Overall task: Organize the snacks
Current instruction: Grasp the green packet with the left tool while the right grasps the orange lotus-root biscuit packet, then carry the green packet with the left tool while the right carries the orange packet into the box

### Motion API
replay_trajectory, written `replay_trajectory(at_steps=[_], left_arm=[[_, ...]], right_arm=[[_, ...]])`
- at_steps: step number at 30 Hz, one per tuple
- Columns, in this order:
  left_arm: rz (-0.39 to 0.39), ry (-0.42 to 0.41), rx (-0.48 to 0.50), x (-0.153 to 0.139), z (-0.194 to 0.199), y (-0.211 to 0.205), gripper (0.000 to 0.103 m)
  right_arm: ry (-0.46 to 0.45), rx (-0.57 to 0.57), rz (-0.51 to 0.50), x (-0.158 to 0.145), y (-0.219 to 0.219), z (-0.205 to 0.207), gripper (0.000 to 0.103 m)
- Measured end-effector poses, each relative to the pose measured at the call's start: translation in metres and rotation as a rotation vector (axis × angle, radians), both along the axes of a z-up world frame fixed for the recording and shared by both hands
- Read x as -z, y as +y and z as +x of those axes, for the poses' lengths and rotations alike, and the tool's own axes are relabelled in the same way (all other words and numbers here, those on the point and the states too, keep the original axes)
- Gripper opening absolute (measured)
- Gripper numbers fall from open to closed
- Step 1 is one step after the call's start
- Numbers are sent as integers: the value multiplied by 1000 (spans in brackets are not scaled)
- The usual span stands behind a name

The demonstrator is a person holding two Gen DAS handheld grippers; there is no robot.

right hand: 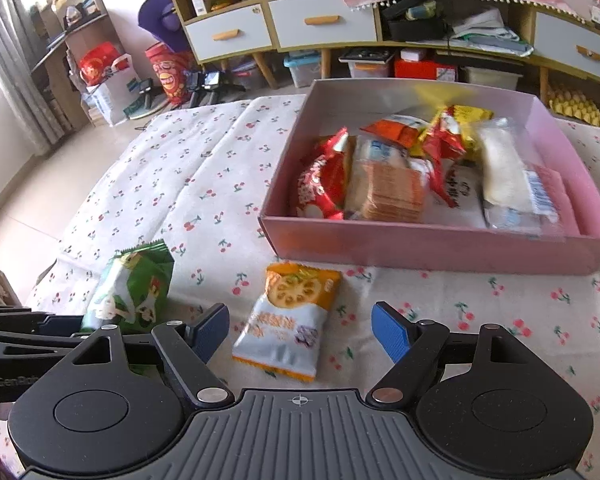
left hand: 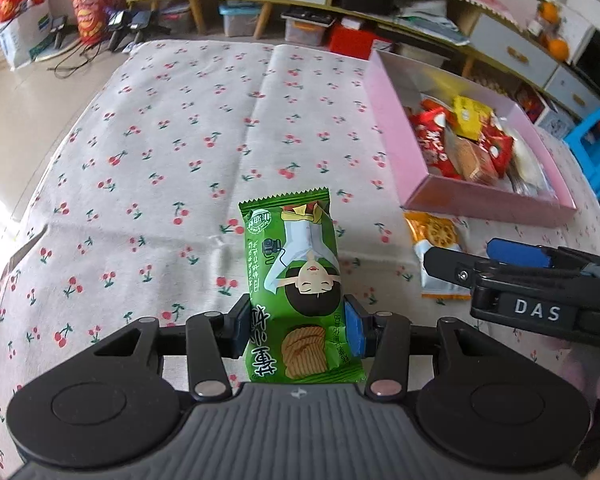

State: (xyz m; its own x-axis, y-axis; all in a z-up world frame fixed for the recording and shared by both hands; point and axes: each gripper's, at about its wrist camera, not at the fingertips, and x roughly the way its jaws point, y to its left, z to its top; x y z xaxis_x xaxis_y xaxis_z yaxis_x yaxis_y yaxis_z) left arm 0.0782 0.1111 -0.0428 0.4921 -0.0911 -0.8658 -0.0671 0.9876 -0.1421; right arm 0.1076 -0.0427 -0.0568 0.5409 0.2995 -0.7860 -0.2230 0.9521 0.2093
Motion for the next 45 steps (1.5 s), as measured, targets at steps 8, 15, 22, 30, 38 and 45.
replay_trajectory(at_steps=[8,15,22,30,38,45], left_arm=[[-17,8,-10,0,1,6,43],[-26,4,-9,-2,1,4,43],[-48,-15,17,-9,1,-9,43],[-78,-47,42,-18,5,-28,43],[-118,-82,49,-29,13,-43,43],[-126,-120,54,-35,25,-58,43]], right_arm=[[0,4,-54,14,17,3,70],[-15,-16,-127,12,13,-2,40],[4,-9,-66,-2,-9,-7,40],[-15,27,-11,-22,-41,-14,40],[-32,72,32,-37,-69,-17,40],[-55,150,64,-45,-99,-13,40]])
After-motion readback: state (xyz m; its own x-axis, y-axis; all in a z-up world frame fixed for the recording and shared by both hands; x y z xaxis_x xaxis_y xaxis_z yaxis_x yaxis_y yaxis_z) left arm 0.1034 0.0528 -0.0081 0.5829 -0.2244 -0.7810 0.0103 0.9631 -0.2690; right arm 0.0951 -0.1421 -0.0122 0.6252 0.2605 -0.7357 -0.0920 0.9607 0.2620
